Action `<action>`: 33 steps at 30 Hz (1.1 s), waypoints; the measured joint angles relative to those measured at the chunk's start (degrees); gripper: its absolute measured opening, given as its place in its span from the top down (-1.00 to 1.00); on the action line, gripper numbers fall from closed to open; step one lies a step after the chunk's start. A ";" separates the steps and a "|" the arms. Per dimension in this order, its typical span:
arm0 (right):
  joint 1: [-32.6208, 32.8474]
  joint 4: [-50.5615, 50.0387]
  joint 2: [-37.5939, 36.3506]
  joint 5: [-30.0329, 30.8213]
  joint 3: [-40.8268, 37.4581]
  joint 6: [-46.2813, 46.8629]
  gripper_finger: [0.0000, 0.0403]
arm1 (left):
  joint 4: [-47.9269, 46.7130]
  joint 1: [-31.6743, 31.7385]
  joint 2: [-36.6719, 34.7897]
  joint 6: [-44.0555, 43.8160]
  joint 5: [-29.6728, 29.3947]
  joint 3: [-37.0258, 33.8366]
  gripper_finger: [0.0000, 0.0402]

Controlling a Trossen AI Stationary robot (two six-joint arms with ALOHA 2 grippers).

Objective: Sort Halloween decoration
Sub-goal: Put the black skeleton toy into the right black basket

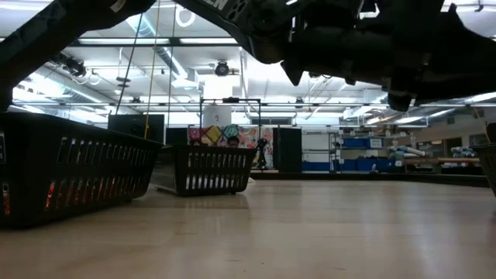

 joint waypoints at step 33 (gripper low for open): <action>5.70 -0.77 -0.35 15.08 -0.70 -1.05 0.31 | -0.75 14.82 -78.90 -14.48 -42.94 -87.43 0.24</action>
